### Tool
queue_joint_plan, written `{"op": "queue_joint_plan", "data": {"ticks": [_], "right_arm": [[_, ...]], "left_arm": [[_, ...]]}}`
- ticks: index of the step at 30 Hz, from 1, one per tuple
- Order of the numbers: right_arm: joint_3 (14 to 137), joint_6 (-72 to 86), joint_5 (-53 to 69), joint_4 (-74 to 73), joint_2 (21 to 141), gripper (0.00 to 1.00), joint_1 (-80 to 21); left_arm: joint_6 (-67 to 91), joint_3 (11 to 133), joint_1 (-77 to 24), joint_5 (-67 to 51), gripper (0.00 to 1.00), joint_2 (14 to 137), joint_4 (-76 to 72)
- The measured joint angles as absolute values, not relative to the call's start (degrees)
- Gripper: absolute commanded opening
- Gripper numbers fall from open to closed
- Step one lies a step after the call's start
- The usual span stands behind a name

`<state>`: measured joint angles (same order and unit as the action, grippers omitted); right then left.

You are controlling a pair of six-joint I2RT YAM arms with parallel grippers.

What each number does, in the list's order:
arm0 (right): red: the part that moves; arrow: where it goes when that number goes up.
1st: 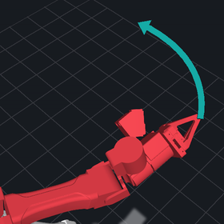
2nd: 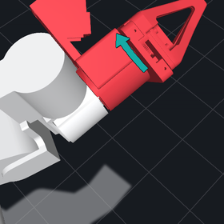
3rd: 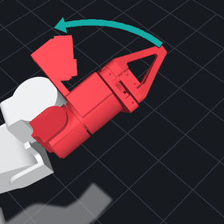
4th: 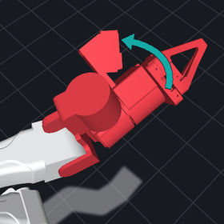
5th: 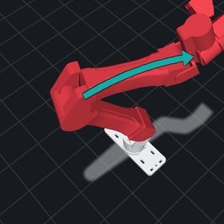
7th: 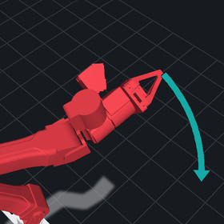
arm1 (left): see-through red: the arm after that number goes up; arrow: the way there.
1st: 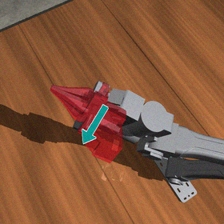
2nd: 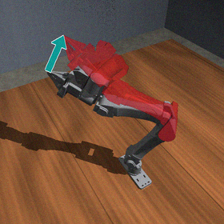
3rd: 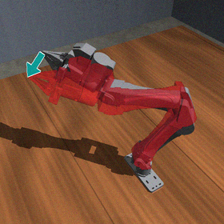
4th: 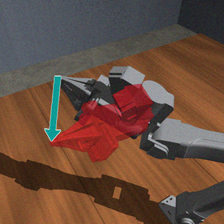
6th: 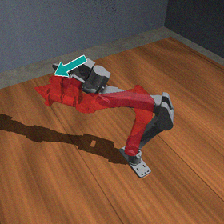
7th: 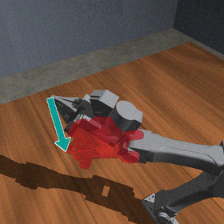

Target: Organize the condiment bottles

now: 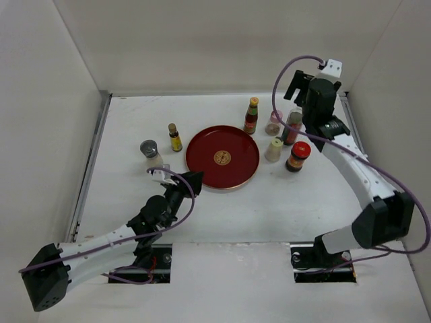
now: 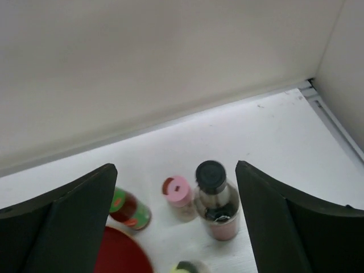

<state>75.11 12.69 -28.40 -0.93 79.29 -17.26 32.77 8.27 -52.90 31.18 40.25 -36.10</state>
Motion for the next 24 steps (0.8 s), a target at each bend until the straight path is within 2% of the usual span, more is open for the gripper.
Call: {"op": "queue_joint_plan", "data": {"ticks": [3,7,10,14,18,24], "right_arm": [[78.6,12.1,-27.7,-3.6,85.7,0.96,-14.4],[79.8,11.8,-26.9,-6.6,90.7,0.95,-11.9],[80.1,11.8,-26.0,-7.8,92.7,0.92,-11.0],[80.1,12.0,-25.4,-8.2,93.3,0.81,-10.9],[80.0,12.1,-25.2,-7.4,93.4,0.65,-11.0],[79.7,12.2,-26.0,-5.6,93.4,0.65,-11.5]], "left_arm": [[32.6,8.2,-52.8,31.2,0.43,39.6,-37.3],[32.6,8.2,-52.4,31.0,0.67,40.2,-39.1],[32.6,7.8,-52.2,30.9,0.77,41.5,-40.3],[32.8,6.7,-51.7,31.2,0.78,41.3,-40.5],[33.1,5.9,-51.4,32.7,0.79,40.6,-40.5],[33.4,5.8,-51.4,33.3,0.79,40.7,-40.5]]}}
